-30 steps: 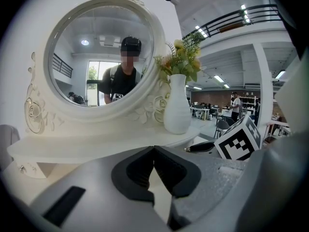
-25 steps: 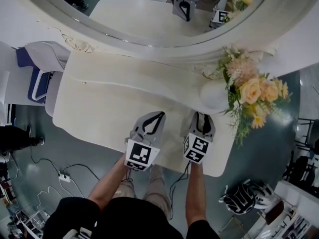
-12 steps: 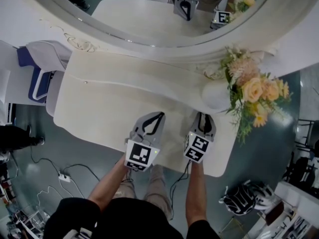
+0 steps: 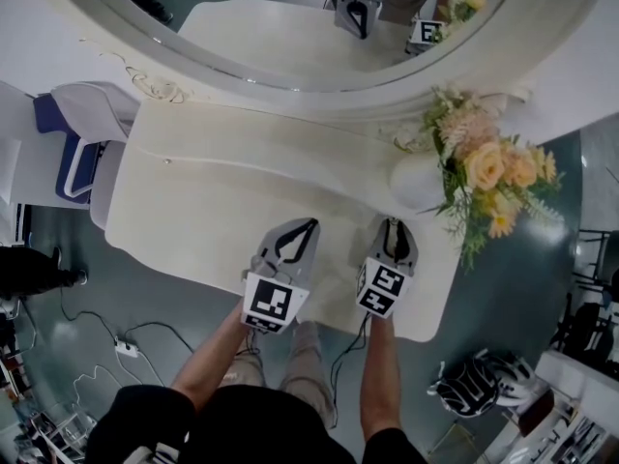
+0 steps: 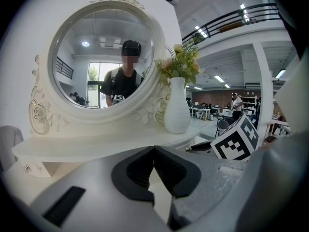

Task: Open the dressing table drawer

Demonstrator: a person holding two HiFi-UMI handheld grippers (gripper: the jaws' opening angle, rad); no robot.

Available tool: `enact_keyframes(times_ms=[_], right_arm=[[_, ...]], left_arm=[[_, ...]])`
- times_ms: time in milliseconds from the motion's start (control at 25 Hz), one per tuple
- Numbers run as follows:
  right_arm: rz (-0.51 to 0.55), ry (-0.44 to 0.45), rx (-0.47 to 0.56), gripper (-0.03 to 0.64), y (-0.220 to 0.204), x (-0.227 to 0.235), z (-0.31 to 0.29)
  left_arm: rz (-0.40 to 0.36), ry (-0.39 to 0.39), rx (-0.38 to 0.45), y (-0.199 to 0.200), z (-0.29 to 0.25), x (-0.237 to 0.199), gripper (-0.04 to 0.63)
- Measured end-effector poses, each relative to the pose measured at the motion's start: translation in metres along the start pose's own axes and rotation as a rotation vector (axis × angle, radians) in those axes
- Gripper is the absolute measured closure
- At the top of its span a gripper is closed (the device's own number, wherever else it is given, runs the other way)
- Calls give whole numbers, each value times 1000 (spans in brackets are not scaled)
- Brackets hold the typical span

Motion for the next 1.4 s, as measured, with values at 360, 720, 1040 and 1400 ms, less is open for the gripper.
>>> enact_keyframes(times_ms=[360,720,1040,1400], right_arm=[[-10,9,-6,520,-6,-5,13],[-29,0,-8,520,-12,-6,18],[-44,-1,-9,520,-13,-10,22],[-54,-14,-7,522,-14,-10,24]], left_arm=[[-2,-13,3,1,5,6,592],[-14,-26,8,1,8,8,592],[-12,-29,3,-2,10,6,592],[-15,-41,3,-4,9,2,592]])
Point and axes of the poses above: the fingertips, and each gripper's own axes: z backward along the fingers, x to its right, y out of its top, the point moved 5 cm from there along z, backward along the fingers, and after that the axes turned 3 degrees about y, right-handed, at the moved point
